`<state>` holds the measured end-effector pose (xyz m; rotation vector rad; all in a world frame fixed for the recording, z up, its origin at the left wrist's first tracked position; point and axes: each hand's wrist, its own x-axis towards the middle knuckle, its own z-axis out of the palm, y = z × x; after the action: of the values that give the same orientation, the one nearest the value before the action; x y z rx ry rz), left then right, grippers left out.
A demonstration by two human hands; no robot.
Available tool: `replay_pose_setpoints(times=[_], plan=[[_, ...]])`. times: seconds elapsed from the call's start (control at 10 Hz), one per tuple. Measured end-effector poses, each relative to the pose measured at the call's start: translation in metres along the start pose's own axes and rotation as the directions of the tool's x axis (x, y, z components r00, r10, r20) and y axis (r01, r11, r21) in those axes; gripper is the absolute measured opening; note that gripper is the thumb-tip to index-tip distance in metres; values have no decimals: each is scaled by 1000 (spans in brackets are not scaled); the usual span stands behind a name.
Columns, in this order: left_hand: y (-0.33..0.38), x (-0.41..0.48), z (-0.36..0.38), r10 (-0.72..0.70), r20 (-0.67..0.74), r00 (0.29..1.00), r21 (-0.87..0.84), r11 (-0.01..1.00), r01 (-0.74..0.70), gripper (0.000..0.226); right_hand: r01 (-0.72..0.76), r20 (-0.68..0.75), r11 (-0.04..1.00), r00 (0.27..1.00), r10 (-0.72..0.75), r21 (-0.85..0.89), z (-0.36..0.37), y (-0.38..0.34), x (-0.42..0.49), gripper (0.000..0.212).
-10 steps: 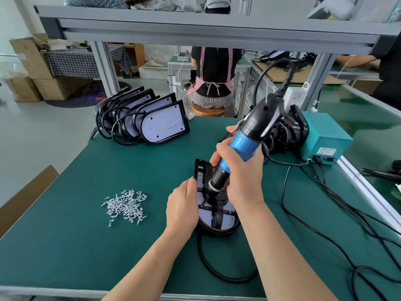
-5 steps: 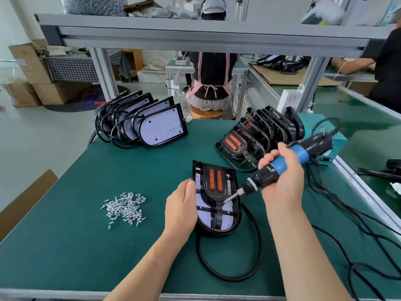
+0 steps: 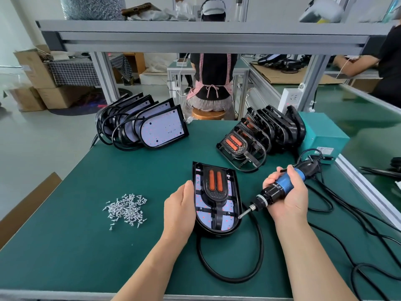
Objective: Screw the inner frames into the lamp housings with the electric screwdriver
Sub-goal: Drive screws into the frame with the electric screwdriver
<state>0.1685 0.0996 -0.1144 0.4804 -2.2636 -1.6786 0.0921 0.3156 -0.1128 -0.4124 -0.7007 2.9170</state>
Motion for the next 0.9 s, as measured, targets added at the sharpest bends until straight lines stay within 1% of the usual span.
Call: replay_pose_setpoints(times=[0.1, 0.2, 0.3, 0.4, 0.5, 0.6, 0.7, 0.9], plan=[[1, -1, -3, -9, -7, 1000, -1, 1000, 9, 41, -3, -4, 1000, 1000, 3, -19, 2, 1, 0, 16], [-3, 1, -10, 1, -39, 999, 77, 997, 2, 36, 0, -10, 1000, 1000, 0, -10, 4, 2, 0, 13], [-5, 6, -26, 82, -73, 994, 276, 959, -59, 14, 2, -15, 1000, 1000, -2, -3, 4, 3, 1, 13], [-3, 19, -59, 109, -58, 992, 523, 850, -63, 20, 4, -20, 1000, 1000, -4, 2, 5, 3, 1, 12], [1, 33, -98, -54, 78, 996, 725, 688, -20, 18, 4, -30, 1000, 1000, -3, 11, 4, 3, 1, 12], [4, 36, -119, -168, 175, 970, 794, 606, -38, 12, 2, -37, 1000, 999, -1, 4, 4, 3, 1, 12], [4, 36, -126, -202, 237, 950, 800, 595, -73, 12, -2, -42, 1000, 999, 2, -5, 4, 3, 1, 12], [9, 33, -127, -220, 280, 934, 818, 564, -113, 13, -5, -36, 1000, 999, 5, -7, 3, 3, 2, 12]])
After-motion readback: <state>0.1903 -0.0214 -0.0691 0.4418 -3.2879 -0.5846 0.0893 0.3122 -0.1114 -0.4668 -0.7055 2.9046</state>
